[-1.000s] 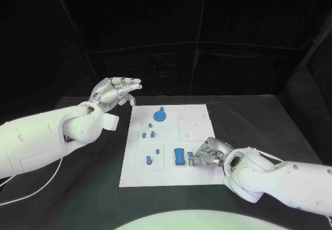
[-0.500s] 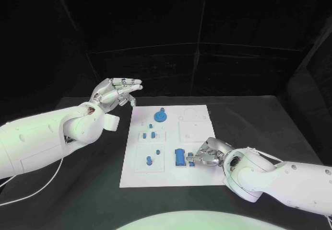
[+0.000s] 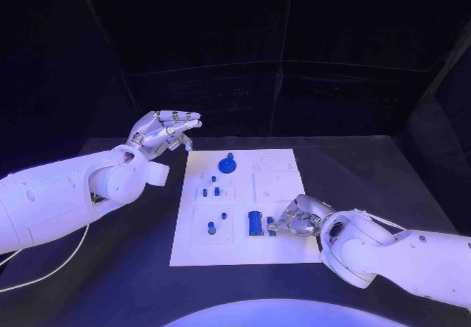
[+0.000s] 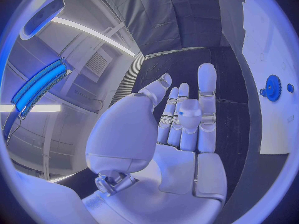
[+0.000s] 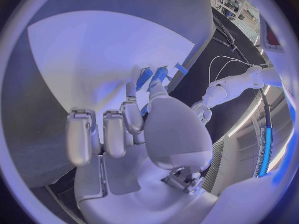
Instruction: Assemble the parts on the task board
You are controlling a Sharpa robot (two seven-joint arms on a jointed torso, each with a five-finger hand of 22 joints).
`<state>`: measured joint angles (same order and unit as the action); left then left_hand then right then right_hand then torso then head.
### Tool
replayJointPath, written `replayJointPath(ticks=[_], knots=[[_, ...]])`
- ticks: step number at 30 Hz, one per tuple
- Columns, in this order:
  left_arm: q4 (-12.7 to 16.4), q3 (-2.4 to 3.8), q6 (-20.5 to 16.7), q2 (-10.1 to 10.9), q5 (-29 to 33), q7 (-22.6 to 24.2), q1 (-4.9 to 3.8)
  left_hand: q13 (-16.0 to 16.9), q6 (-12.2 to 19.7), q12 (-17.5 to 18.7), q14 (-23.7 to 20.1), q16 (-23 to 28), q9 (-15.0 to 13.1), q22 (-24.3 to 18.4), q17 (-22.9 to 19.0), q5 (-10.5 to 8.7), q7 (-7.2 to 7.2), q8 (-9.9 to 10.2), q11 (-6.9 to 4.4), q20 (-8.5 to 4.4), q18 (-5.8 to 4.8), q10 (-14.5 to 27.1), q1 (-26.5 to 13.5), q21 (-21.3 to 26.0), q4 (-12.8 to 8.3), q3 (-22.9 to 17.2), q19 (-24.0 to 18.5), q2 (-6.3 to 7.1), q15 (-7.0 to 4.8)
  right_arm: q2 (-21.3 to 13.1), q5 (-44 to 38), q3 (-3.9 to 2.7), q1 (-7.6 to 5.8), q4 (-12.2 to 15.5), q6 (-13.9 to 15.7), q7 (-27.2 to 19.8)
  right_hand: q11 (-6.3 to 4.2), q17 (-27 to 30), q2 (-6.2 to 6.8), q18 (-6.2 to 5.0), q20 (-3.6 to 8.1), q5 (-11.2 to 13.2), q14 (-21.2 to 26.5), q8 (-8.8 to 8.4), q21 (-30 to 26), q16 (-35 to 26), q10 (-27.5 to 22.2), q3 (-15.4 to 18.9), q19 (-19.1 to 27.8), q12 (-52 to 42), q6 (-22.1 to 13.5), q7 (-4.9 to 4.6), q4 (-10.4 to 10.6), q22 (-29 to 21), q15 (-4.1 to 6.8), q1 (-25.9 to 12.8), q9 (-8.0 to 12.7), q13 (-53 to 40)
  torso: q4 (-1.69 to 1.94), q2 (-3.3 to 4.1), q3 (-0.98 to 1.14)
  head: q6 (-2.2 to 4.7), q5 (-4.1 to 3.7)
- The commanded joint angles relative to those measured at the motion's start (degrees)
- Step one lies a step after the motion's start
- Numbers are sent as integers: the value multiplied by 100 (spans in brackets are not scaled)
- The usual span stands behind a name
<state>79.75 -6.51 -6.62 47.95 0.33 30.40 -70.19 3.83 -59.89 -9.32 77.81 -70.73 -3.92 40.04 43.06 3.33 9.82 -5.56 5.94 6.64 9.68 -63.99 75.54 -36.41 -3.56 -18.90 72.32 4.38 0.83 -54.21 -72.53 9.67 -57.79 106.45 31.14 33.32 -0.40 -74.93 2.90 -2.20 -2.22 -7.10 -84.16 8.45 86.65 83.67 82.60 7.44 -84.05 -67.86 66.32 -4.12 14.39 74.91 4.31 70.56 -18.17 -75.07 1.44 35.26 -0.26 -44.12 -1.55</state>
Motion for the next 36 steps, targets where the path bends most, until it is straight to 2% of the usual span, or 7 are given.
replayJointPath(ticks=[1,7,21,25,27,31,36], knots=[[8,4,63,5,19,19,-8,-8,-49,-17,-27,19,7,-8,-3,6,6,-29,-15,-25,82,-36,-4,34,14,29,14,-37,-11,-64,-73,-1,-6,79,-105,-235,7,-286,-3,83,-35,21,-359,-10,-39,-26,-17,20,-227,38,-52,9,-60,1108,-34,115,-11,-27,-5,0,-1,0,3],[3,4,61,6,19,22,-8,-9,-50,-19,-25,16,8,-15,-4,6,5,-29,-16,-27,82,-36,-1,41,13,31,20,-40,-13,-130,-78,-1,-6,119,-241,-295,9,-290,-32,83,-37,-1,-360,-7,-39,-25,-19,60,-229,42,-55,6,-149,1111,-36,271,-25,-28,-12,-6,-6,-4,3],[0,4,55,2,19,22,-8,-9,-50,-19,-25,16,8,-15,-4,6,5,-29,-16,-27,82,-36,-1,41,13,31,20,-40,-13,29,-133,-1,-7,-123,-519,-204,10,-301,-98,84,-39,-98,-362,-4,-39,-21,-21,116,-230,48,-57,1,-308,1113,-37,508,-45,-28,0,11,-3,-20,18],[-2,4,49,2,20,19,-9,-9,-50,-19,-25,16,8,-15,-4,6,5,-29,-16,-27,82,-36,-1,41,13,31,20,-40,-13,98,-183,-1,-7,-224,-479,-151,10,-302,-146,84,-39,-101,-362,0,-40,-21,-19,126,-230,43,-49,1,-351,1114,-37,573,-51,-33,-7,8,-3,-37,26],[-1,4,50,1,20,16,-10,-9,-50,-19,-25,16,8,-15,-4,6,5,-29,-16,-27,82,-36,-1,41,13,31,20,-40,-13,125,-126,-1,-7,-301,-439,-145,9,-300,-217,85,-40,-258,-362,5,-38,-23,-13,185,-233,39,-36,3,-286,1117,-38,486,-57,-36,0,3,-8,-39,17],[-3,4,53,-1,20,13,-10,-9,-50,-19,-25,16,8,-15,-4,6,5,-29,-16,-27,82,-36,-1,41,13,31,20,-40,-13,140,-18,-2,-7,-329,-418,-189,9,-297,-206,84,-39,-296,-362,6,-39,-26,-11,231,-231,35,-36,4,-276,1116,-36,464,-61,-39,12,0,5,-41,33],[-9,4,55,1,20,13,-10,-9,-50,-19,-25,16,8,-16,-5,6,5,-29,-17,-28,82,-36,0,41,12,30,20,-41,-13,80,140,-3,-7,-249,-288,-378,10,-282,-179,81,-41,-252,-359,4,-48,-35,-12,355,-224,39,-43,5,-206,1108,-38,361,-67,-39,-9,-10,1,-10,52]])
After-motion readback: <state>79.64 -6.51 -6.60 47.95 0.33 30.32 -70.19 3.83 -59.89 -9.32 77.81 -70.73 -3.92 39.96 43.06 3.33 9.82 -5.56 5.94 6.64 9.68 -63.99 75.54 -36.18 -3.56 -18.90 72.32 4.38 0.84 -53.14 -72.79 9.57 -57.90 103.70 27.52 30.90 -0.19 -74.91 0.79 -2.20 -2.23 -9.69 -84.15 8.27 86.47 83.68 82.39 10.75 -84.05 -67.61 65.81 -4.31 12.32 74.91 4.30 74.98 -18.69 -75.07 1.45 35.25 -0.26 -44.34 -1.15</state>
